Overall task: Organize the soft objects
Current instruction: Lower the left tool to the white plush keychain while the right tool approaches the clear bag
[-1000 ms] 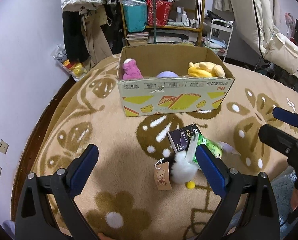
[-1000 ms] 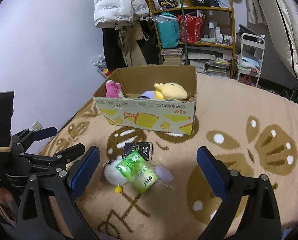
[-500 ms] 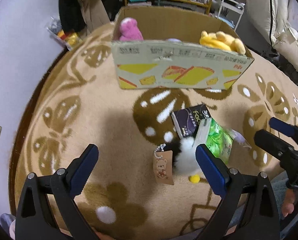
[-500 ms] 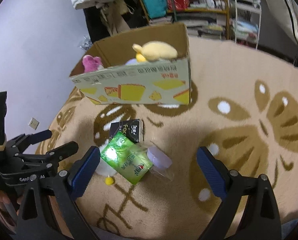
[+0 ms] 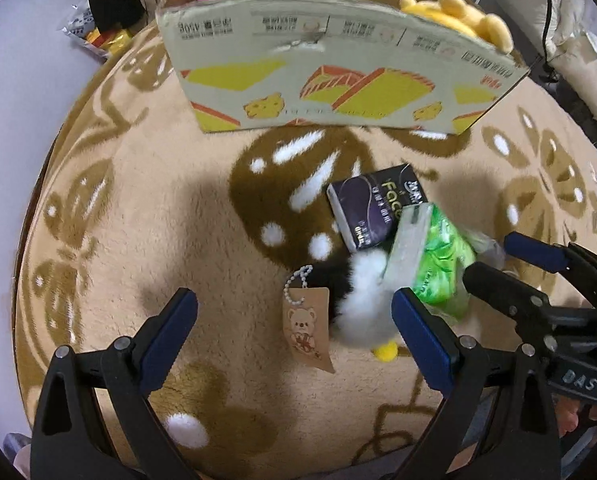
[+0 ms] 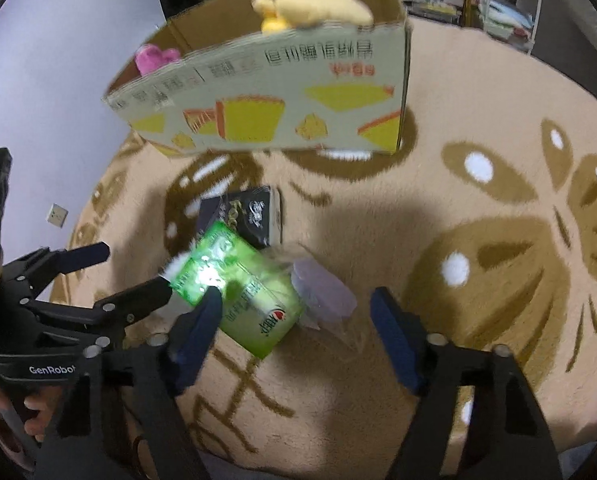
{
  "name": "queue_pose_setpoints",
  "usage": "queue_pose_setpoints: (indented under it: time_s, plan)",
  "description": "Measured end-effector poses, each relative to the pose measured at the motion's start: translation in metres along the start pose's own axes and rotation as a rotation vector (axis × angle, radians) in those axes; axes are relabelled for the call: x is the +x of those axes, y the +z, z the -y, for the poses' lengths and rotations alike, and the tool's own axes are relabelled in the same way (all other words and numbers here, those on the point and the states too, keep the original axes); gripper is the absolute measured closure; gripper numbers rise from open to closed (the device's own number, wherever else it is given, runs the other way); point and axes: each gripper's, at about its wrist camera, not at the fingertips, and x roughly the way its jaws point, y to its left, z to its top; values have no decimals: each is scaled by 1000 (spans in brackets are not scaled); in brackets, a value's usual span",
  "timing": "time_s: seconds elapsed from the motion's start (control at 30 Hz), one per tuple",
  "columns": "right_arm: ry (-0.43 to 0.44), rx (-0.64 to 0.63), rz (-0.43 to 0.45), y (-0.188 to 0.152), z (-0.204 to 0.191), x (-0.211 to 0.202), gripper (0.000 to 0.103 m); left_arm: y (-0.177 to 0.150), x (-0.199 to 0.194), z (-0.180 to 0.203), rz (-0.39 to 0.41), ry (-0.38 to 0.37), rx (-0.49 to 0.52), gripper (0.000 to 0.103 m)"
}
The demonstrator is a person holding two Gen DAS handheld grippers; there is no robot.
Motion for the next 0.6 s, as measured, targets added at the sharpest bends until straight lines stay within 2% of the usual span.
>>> queue_pose_setpoints:
  time_s: [0.2, 0.47, 0.5, 0.53, 0.6]
  plan:
    - [6, 25, -7, 2, 2, 4, 34, 4, 13, -2, -53, -36, -16, 6]
    - [3, 32, -2, 4, 6, 5, 34, 9, 24, 3, -74, -34, 7, 6]
    - [3, 32, 1, 5, 8, 2, 36, 9, 26, 3, -76, -37, 5, 6]
    - [5, 33, 3, 5, 9, 2, 43, 9, 26, 2, -74, -40, 2, 6]
    - [16, 36, 0, 6, 12, 0, 46, 9, 28, -1, -68, -39, -3, 6]
